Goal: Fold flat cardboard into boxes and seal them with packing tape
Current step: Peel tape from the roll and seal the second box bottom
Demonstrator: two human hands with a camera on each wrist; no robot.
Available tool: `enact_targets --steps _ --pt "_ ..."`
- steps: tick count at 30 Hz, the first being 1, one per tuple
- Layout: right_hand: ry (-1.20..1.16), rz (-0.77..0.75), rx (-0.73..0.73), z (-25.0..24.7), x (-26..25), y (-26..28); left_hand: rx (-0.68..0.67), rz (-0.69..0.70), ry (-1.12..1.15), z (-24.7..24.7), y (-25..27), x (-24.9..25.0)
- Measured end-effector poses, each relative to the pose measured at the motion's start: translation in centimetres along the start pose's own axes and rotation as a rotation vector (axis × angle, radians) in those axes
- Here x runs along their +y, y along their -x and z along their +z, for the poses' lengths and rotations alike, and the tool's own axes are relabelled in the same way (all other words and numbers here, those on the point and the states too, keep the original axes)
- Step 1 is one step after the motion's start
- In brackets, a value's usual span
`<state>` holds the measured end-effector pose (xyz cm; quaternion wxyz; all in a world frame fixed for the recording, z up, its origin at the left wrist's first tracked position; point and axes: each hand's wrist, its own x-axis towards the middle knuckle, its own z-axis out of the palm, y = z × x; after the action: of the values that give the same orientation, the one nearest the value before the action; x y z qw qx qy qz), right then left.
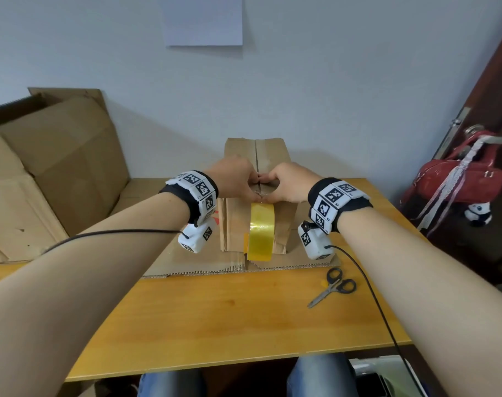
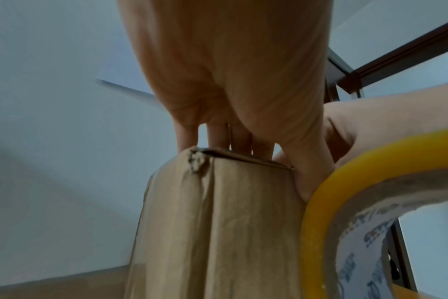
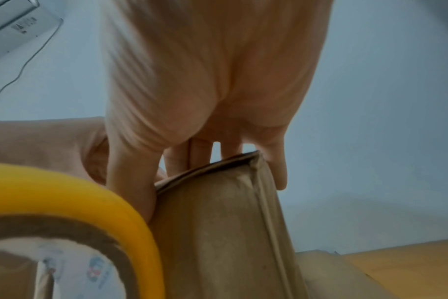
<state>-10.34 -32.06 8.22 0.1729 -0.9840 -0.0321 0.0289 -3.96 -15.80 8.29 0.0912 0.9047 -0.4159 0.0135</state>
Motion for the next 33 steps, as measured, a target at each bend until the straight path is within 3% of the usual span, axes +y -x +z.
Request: enact_targets --steps 11,17,21,26,28,33 --pt "-0.185 0.036 0.029 0.5 0.1 0.8 -0.003 -0.098 0.216 0.0 0.9 -0.1" --pt "-0.311 0.037 0.094 0.9 -0.4 2.1 -0.016 -0.088 0.160 -0.3 1.6 0.9" --pt "-0.410 0.067 0.300 0.5 0.5 4.0 0.047 -0.069 0.213 -1.2 2.1 2.0" --pt "-0.557 0.224 0.517 0.9 3.1 5.8 0.134 0.034 0.321 -2.0 2.6 6.0" --pt "-0.538 0.309 0.488 1.1 4.1 6.8 0.113 0.079 0.329 -1.9 2.5 8.2" --pt "-0.310 0.512 0.206 2.4 6.8 9.8 0.028 0.186 0.319 0.6 1.4 13.7"
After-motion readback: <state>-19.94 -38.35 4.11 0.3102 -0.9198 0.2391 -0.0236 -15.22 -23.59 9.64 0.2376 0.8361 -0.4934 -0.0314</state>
